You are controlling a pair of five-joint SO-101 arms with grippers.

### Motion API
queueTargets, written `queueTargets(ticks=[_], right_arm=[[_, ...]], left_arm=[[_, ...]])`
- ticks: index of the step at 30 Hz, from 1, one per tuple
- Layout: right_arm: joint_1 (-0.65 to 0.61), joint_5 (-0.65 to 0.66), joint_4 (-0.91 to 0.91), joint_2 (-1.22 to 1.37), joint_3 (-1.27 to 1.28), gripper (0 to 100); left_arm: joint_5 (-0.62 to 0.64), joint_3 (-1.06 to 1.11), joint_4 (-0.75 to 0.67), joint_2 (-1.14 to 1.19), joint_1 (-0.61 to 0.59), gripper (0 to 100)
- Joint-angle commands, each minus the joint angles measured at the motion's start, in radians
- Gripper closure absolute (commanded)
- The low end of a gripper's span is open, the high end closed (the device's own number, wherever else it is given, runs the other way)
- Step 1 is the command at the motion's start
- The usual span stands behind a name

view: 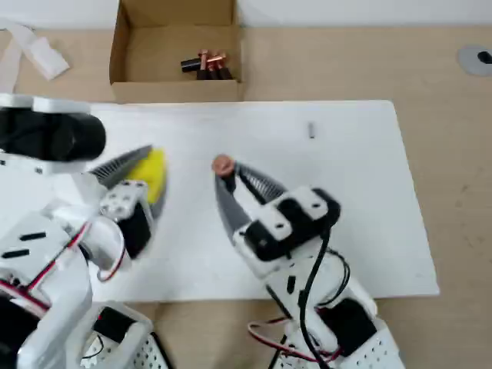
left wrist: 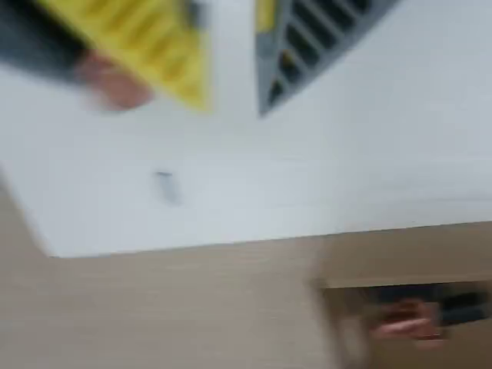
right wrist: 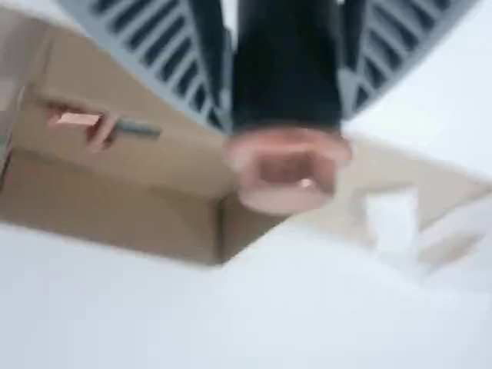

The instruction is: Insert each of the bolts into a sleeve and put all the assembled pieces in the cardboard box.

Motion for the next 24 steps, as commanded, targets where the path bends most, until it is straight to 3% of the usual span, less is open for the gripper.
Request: queueTargets(ticks=[1,9,19,24], right_arm=[[0.028,0.005,-0.103,0.240,-0.234,98.9],[0.056,0.005,-0.235,0.809,-0.700,98.9],[0.160,0.005,-0.531,1.405,-1.015,98.9],[0.213,0.003,-0.562,1.736,-1.285,98.9]], left_arm=[[-0.012,-0.006,0.000,-0.005,-0.133,100],[-0.100,-0.002,0.121,-0.007,-0.213,100],[-0.153,0.006,0.118,-0.008,-0.215,99],[-0.152,0.025,0.110,-0.008,-0.215,99]])
